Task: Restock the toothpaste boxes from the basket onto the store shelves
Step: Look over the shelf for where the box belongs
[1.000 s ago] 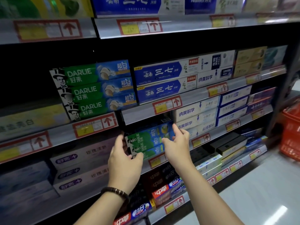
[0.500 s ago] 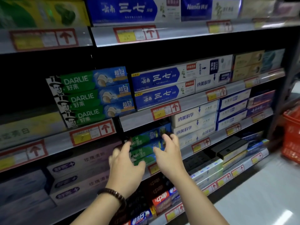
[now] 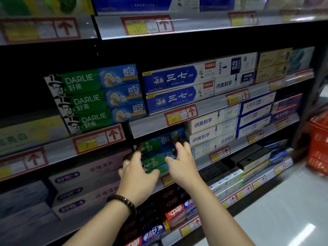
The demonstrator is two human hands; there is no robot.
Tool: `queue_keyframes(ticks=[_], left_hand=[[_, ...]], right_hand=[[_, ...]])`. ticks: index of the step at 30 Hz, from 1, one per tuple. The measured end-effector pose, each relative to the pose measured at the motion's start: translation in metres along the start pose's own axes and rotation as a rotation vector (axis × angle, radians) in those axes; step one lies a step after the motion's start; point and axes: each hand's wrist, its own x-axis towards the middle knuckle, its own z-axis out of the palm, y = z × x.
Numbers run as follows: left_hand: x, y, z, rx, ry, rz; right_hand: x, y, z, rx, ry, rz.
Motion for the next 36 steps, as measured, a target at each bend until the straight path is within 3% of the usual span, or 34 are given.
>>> queue_keyframes(ticks=[8, 36], left_hand=[[0.007, -0.002, 0.000, -0.154, -0.011, -0.020], [0.018, -0.008, -0.001, -0.227, -0.012, -0.002]], right_hand=[[0.002, -0.002, 0.000, -0.029, -0.026, 0.018], [0.008, 0.005, 0.005, -0.125, 0.008, -0.019]])
